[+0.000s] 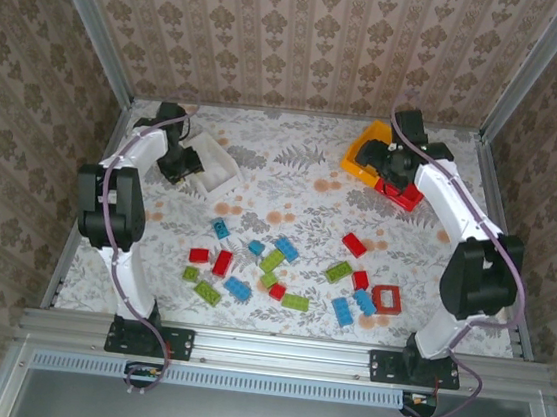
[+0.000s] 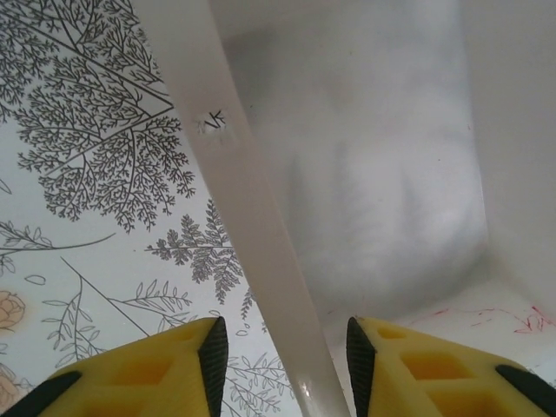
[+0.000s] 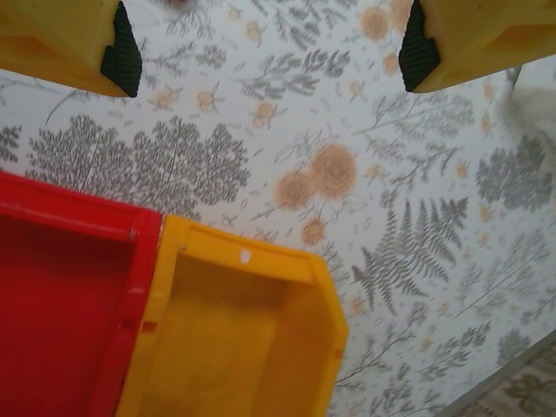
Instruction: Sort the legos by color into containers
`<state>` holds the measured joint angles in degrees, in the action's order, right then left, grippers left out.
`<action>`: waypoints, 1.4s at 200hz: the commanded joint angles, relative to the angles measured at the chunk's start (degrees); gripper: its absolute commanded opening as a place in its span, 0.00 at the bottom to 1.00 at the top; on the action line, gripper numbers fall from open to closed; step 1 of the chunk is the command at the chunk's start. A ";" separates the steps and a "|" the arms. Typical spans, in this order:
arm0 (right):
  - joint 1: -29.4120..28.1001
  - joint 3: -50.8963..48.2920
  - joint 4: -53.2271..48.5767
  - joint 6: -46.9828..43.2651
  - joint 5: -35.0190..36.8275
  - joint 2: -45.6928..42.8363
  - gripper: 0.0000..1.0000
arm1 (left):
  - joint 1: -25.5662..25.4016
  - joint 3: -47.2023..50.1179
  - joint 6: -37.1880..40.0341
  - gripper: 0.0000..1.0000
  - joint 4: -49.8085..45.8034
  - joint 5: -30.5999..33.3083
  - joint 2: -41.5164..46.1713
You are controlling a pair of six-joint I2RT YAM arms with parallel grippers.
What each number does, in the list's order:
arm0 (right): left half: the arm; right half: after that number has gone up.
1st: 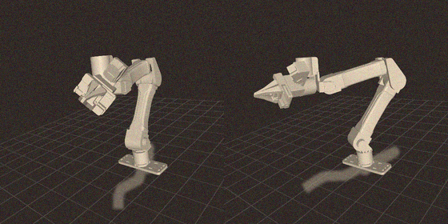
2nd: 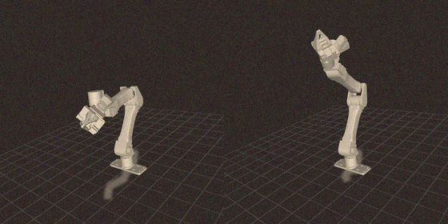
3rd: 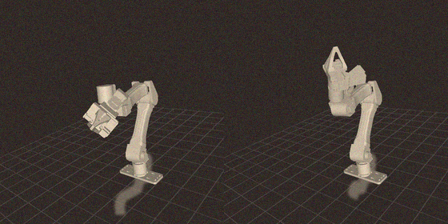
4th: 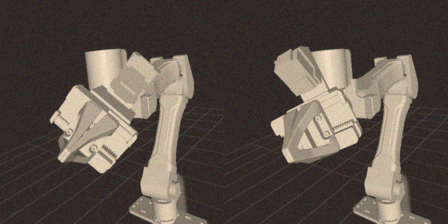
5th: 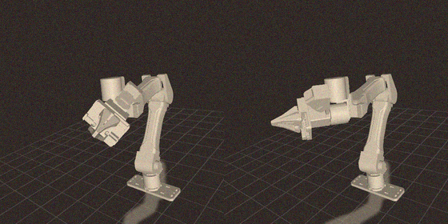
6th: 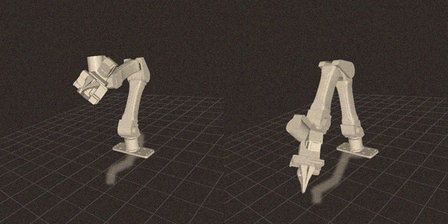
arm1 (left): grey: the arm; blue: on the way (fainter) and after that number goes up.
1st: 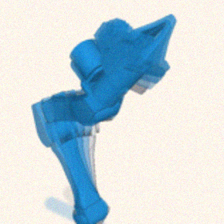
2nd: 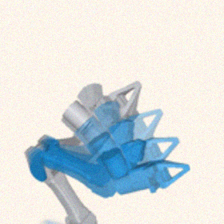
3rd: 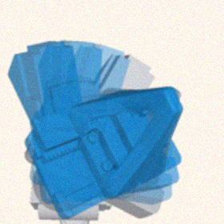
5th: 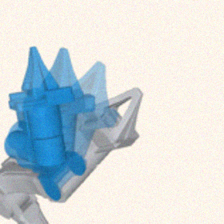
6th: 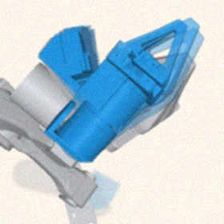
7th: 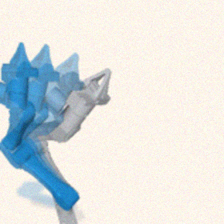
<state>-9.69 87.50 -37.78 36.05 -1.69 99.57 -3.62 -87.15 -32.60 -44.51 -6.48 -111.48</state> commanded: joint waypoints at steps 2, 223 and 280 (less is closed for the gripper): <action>1.54 4.20 -1.27 0.08 2.57 4.70 0.79 | -0.78 -1.35 2.13 0.36 -1.53 0.10 -0.27; 3.23 30.68 -11.28 -15.42 5.22 30.92 0.01 | -10.46 -11.25 8.29 0.06 -2.97 -0.16 -6.77; -8.63 20.79 -8.52 -13.52 5.58 23.18 0.00 | -10.45 -14.52 14.58 0.04 -5.39 0.13 -8.45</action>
<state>-13.28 111.63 -46.48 22.24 4.19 127.46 -14.13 -98.76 -22.94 -47.48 -6.24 -118.83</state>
